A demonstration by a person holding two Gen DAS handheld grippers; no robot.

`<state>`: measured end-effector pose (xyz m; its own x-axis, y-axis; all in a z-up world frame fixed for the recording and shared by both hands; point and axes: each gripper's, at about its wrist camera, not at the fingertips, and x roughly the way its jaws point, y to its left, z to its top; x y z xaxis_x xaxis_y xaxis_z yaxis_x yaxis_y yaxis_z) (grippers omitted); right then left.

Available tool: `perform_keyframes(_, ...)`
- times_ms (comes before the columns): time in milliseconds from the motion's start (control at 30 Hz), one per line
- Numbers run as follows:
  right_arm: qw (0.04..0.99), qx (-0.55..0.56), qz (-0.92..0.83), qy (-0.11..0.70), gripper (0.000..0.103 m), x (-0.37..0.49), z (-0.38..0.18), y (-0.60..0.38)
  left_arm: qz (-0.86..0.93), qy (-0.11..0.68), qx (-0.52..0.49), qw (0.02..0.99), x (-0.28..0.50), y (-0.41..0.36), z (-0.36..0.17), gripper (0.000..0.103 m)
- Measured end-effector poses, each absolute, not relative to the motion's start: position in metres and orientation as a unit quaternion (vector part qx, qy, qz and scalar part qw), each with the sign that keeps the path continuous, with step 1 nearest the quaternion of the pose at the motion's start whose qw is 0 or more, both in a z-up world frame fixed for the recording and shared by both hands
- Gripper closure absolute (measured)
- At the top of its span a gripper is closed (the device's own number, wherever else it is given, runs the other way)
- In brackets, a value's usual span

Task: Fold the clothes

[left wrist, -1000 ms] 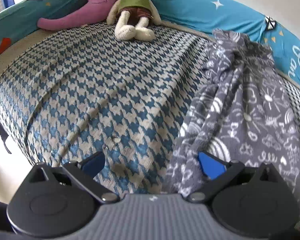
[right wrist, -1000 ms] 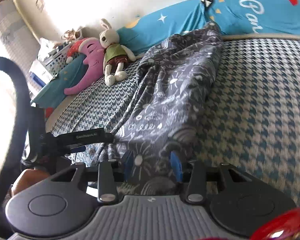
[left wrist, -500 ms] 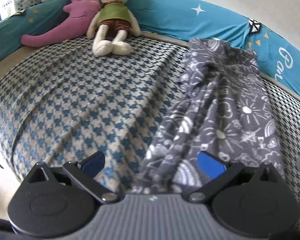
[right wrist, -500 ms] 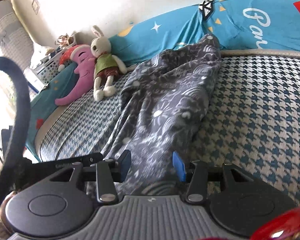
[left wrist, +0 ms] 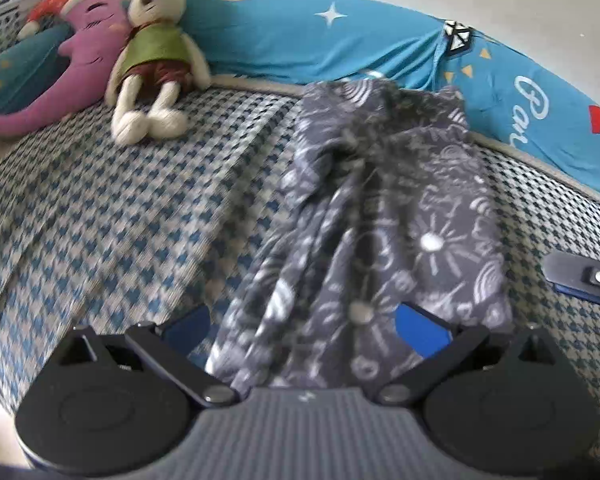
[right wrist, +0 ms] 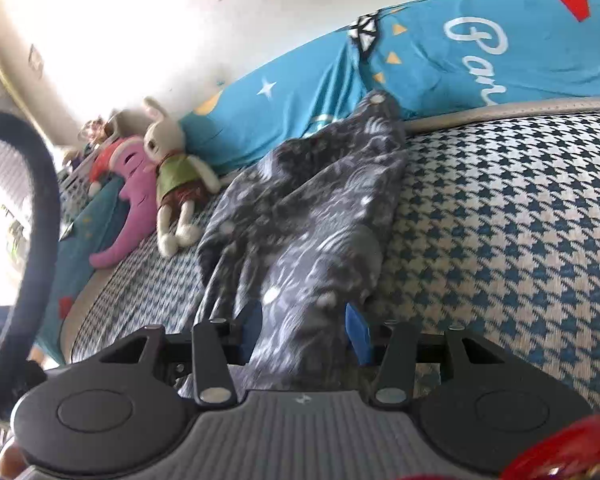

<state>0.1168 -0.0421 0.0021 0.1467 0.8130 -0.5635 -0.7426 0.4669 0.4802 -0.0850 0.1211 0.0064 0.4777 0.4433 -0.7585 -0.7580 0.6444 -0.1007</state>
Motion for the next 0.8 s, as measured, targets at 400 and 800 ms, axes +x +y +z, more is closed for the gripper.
perform_keyframes(400,0.768,0.075,0.480,0.418,0.056,0.157,-0.007,-0.024,0.360,0.370,-0.228,0.826,-0.048,0.149,0.007,0.000)
perform_keyframes(800,0.772,0.099,0.463,0.424,0.055,0.190,-0.020,0.007,0.371,0.377,-0.235,0.816,-0.011,0.172,0.000,0.000)
